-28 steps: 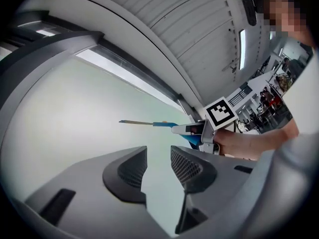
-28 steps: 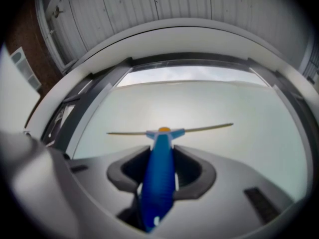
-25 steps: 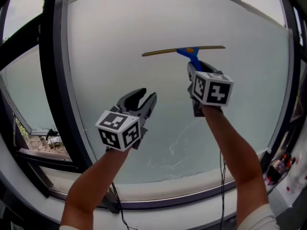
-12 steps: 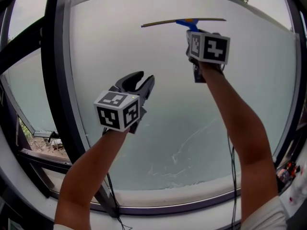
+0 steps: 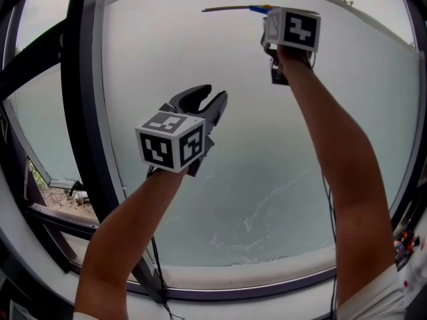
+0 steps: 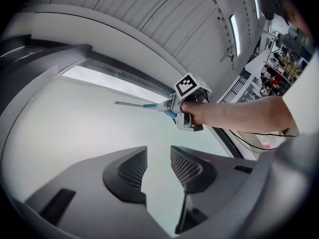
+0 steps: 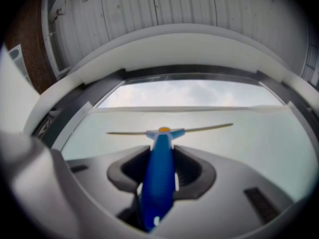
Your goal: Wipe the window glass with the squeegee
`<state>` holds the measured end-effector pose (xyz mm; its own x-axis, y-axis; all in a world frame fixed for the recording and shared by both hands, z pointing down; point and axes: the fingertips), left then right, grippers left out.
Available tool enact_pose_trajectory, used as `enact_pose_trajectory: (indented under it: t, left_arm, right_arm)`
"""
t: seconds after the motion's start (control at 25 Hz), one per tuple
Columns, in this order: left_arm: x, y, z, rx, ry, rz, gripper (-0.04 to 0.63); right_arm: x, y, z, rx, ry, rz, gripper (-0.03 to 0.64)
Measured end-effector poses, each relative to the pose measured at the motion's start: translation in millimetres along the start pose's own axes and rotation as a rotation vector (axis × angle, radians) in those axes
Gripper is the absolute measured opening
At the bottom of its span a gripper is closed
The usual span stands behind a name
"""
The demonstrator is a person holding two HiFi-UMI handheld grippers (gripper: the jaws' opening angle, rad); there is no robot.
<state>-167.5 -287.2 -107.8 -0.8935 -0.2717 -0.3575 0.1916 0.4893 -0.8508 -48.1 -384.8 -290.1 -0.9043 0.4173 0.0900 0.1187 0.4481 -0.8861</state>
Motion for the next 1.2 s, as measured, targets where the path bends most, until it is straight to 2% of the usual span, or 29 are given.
enact_pose_trajectory:
  t: [0.36, 0.88, 1.2]
  left_arm:
    - [-5.7, -2.6, 4.6, 0.002, -0.028, -0.002, 0.166]
    - [-21.2, -19.4, 8.4, 0.029, -0.102, -0.054, 0.166]
    - [-35.9, -30.8, 10.6, 0.04, -0.118, -0.067, 0.166]
  right_arm:
    - [-17.5, 3.0, 14.0, 0.031, -0.037, 0.019, 0.152]
    - [-16.8, -9.8, 25.7, 0.077, -0.026, 0.011, 0.152]
    - [-18.2, -23.1, 13.3, 0.082, -0.018, 0.017, 0.152]
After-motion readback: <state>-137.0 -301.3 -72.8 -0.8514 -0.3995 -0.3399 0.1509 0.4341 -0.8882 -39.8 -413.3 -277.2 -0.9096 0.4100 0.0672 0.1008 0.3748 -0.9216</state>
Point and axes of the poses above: the fingertips, and each gripper's own axes: z forward along the fingers, x to its left, y out of its top, and after that the axes turned 4 degrees about x, right-handed
